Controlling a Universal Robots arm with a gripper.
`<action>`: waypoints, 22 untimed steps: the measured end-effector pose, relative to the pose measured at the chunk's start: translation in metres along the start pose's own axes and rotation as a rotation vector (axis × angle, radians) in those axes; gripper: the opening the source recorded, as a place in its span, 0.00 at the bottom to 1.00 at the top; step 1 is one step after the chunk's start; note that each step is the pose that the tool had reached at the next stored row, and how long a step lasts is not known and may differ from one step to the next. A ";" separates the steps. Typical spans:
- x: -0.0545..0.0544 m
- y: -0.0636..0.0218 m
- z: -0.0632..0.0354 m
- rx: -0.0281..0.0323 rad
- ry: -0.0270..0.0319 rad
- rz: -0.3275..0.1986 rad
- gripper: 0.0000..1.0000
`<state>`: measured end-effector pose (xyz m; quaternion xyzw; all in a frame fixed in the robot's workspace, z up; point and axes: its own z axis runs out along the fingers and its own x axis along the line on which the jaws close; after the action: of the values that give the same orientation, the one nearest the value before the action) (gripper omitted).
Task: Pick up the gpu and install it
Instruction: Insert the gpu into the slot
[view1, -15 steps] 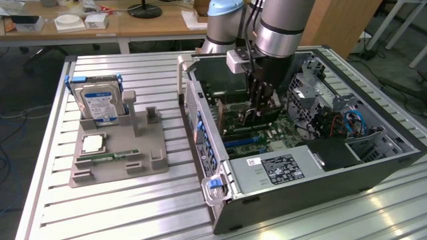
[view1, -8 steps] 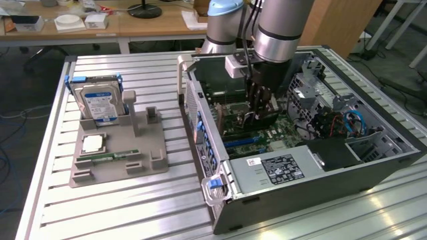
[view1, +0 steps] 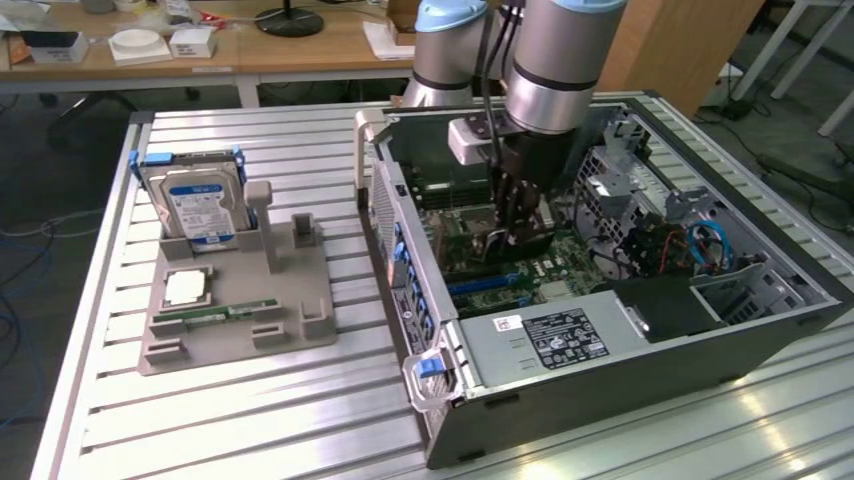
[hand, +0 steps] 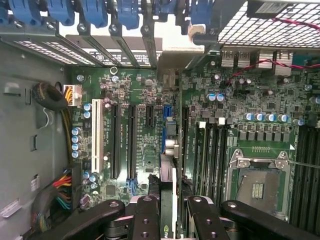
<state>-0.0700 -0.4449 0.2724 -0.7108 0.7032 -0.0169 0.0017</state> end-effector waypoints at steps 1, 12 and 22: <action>0.000 0.0002 0.0010 -0.0001 0.0006 0.000 0.26; 0.000 0.0054 0.0122 -0.0002 0.0117 -0.001 0.26; 0.000 0.0126 0.0190 -0.0002 0.0149 0.000 0.26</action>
<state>-0.0821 -0.4457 0.2532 -0.7108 0.7030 -0.0221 -0.0036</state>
